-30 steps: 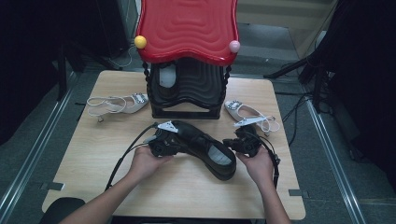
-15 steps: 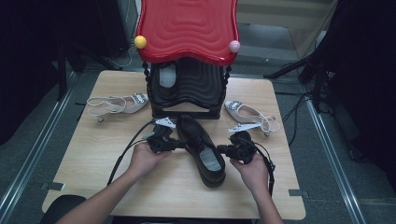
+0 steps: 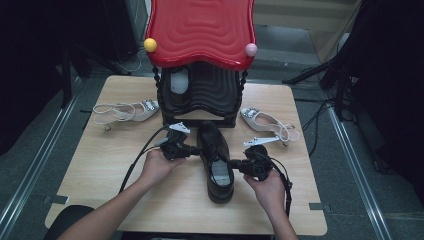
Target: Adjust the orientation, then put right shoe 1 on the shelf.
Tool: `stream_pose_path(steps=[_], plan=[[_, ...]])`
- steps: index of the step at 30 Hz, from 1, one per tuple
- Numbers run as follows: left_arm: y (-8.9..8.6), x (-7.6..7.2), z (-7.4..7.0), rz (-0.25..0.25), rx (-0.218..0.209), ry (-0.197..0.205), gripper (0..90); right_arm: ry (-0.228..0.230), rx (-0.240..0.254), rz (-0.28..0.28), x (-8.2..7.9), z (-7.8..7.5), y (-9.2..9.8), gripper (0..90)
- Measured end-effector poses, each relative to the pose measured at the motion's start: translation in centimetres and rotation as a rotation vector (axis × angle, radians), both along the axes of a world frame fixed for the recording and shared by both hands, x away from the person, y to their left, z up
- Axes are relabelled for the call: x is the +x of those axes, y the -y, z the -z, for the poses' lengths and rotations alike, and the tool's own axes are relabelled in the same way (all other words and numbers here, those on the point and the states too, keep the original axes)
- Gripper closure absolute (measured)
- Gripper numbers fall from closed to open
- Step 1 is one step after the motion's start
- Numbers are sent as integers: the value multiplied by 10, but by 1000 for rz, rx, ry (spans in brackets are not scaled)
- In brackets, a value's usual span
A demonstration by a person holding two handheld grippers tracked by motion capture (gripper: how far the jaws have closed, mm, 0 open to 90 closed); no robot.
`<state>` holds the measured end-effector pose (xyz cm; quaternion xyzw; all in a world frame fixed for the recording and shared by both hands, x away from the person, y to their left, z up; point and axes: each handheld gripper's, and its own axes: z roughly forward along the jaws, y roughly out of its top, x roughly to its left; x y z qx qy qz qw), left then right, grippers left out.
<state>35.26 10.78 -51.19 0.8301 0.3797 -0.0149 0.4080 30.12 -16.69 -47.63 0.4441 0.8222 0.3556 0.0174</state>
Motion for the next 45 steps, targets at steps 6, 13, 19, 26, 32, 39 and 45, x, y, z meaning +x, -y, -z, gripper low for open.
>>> stream_pose_path(steps=[6, 13, 19, 26, 32, 39, 45], plan=[[2, 4, 0, 5, -6, -5, 900, -3, 3, 7, -2, 0, 0, 896], [2, 7, 0, 13, -6, -9, 891, -13, 4, 10, -2, 0, 1, 875], [-5, 6, -12, 26, -7, -12, 805, -19, 28, 31, -2, -9, 7, 814], [-21, -2, -38, 50, -47, -29, 720, -35, 83, 20, -5, -26, 9, 723], [-34, -6, -57, 54, -42, -15, 767, -63, 83, -4, -7, -38, -2, 698], [-42, -5, -73, 61, -28, -3, 789, -114, 70, -22, -5, -36, -17, 679], [-42, 0, -98, 62, -13, 34, 832, -155, 61, -41, -6, -37, -28, 679]])
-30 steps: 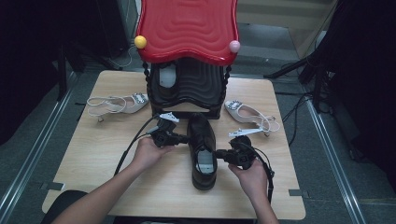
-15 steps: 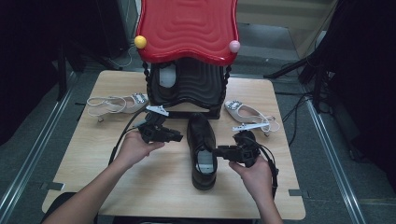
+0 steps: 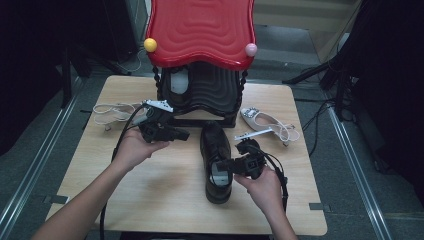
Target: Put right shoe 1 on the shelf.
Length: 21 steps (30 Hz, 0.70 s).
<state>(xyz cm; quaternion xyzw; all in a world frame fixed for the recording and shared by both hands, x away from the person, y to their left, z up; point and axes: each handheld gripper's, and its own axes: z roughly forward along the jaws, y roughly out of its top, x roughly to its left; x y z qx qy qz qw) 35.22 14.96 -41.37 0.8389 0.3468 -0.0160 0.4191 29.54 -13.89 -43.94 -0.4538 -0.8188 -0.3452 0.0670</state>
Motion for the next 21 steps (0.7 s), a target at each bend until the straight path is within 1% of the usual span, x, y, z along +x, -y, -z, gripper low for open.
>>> stream_pose_path(steps=[1, 4, 9, 11, 16, 18, 19, 21], plan=[[1, 1, -5, 2, 0, 10, 853, -8, -4, -2, 0, 0, -3, 679], [4, 5, -19, 12, 0, 24, 875, -22, -23, -16, 0, 3, -10, 679], [8, 14, -41, 18, -1, 51, 880, -47, -46, -32, 3, 7, -23, 662], [9, 16, -49, 22, 0, 60, 878, -55, -58, -34, 4, 9, -27, 657], [11, 23, -64, 24, 2, 66, 871, -56, -79, -41, 6, 11, -39, 637], [11, 25, -71, 42, 2, 73, 871, -63, -98, -40, 6, 12, -44, 632], [11, 26, -75, 44, -1, 79, 872, -65, -99, -43, 6, 13, -46, 632], [10, 29, -81, 44, -7, 84, 876, -71, -124, -44, 7, 17, -54, 629]])
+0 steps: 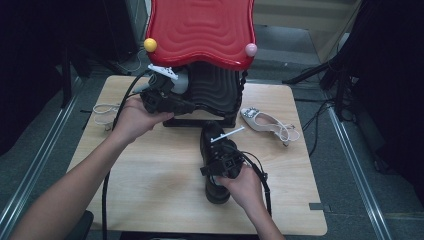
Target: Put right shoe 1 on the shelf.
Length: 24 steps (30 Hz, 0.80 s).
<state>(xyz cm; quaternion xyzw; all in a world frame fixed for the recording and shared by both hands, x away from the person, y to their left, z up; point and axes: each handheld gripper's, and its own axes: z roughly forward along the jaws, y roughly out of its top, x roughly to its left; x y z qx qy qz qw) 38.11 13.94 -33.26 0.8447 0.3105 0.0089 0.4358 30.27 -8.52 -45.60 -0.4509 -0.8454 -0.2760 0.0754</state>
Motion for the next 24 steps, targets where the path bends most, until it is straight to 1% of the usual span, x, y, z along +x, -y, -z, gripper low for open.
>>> stream_pose_path(steps=[3, 5, 7, 8, 9, 10, 15, 17, 18, 20, 23, 24], plan=[[-1, 5, -10, -6, 1, 12, 876, -2, -18, -8, 2, 5, -7, 620], [-3, 10, -18, -8, -12, 14, 876, 3, -39, -6, 3, 7, -10, 618], [-4, 13, -26, -9, -24, 18, 876, 4, -58, 3, 4, 10, -12, 636], [-5, 15, -29, -8, -34, 16, 876, -2, -73, 5, 4, 11, -13, 642], [-5, 16, -33, -7, -40, 18, 876, 3, -88, 0, 4, 13, -15, 645], [-5, 17, -37, -7, -38, 25, 876, 2, -104, 6, 3, 14, -17, 644], [-5, 24, -58, -12, -27, 60, 896, 35, -138, 21, 0, 18, -22, 652], [-7, 28, -67, -22, -38, 68, 897, 46, -154, 28, -1, 20, -24, 675], [-8, 31, -71, -31, -45, 73, 896, 50, -154, 29, -2, 20, -23, 681], [-10, 36, -80, -48, -37, 90, 896, 44, -147, 39, -1, 21, -22, 695], [-14, 44, -92, -70, -54, 107, 896, 39, -136, 41, 0, 21, -20, 717], [-15, 47, -96, -76, -51, 112, 896, 35, -135, 47, 0, 21, -20, 724]])
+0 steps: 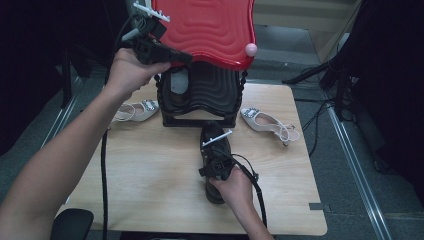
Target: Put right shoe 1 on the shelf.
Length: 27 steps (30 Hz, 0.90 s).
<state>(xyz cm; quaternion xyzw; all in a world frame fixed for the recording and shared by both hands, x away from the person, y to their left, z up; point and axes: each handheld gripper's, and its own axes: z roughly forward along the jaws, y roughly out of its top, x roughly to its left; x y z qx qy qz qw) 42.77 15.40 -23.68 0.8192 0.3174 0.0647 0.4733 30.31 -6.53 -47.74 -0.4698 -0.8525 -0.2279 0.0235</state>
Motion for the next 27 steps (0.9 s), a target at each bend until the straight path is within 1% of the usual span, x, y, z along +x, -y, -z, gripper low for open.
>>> stream_pose_path(steps=[4, 6, 7, 9, 10, 11, 16, 18, 20, 23, 24, 25, 27], plan=[[-1, 11, -10, -38, 36, 11, 887, -4, 5, 8, 1, 1, 2, 760], [-1, 17, -12, -56, 41, 8, 885, -11, 5, 19, 1, 1, 2, 776], [0, 19, -12, -59, 40, 6, 887, -10, 8, 17, 2, 1, 2, 780], [1, 23, -11, -76, 50, 13, 891, -19, 14, 19, 3, 1, 3, 792], [2, 25, -10, -76, 49, 7, 893, -20, 20, 15, 3, 1, 4, 795], [2, 26, -9, -81, 41, 4, 894, -28, 27, 19, 4, 1, 5, 802], [5, 30, -4, -106, 51, 6, 899, -74, 55, 9, 8, 1, 16, 837], [5, 31, -3, -110, 55, 1, 900, -74, 57, 9, 8, -1, 22, 858], [6, 33, -1, -110, 66, -2, 899, -72, 71, 11, 8, -4, 27, 866], [7, 34, -1, -103, 80, 0, 899, -70, 84, 17, 8, -9, 34, 870], [7, 33, 0, -104, 78, 2, 899, -71, 87, 18, 8, -10, 36, 871], [7, 33, 0, -107, 80, 3, 900, -68, 95, 20, 8, -12, 38, 872], [7, 33, 0, -108, 82, 0, 900, -56, 96, 16, 7, -15, 42, 873]])
